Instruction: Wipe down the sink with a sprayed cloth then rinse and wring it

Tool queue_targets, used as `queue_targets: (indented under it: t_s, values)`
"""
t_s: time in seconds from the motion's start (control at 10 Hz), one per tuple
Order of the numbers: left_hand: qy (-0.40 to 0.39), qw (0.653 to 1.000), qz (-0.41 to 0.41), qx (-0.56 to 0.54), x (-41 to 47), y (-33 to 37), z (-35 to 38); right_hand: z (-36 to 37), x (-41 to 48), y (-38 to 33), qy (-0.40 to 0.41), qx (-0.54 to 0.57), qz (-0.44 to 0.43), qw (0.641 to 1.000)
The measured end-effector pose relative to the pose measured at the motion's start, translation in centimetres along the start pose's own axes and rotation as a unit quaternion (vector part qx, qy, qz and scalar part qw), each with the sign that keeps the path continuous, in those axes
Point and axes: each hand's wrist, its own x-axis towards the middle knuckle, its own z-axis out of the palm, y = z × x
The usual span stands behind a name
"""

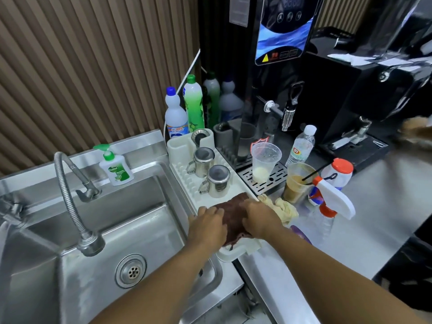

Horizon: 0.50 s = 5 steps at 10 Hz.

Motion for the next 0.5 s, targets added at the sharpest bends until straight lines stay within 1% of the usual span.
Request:
queue_targets:
  t_s: [0.1,0.2,0.3,0.4,0.5]
  values:
    - [-0.082,0.995,0.003,0.048,0.2,-0.2,0.9,1.1,-0.3,0.6,-0.066,-0.062,-0.011,0.996]
    - [-0.107,0.992,-0.001,0.067,0.1,-0.4,1.5,1.9,-0.6,1.1,-0.082,-0.105,-0.016,0.991]
    - [-0.119,0.991,-0.003,0.066,0.2,-0.3,1.3,2.2,-0.8,1.1,-0.094,-0.118,-0.015,0.988]
    - [-0.124,0.99,0.004,0.065,-0.2,-0.4,0.5,2.1,-1.2,0.7,-0.099,-0.108,-0.008,0.989]
    - [-0.087,0.995,0.014,0.043,-0.1,-0.5,-0.4,1.4,-0.8,0.5,-0.06,-0.087,-0.014,0.994]
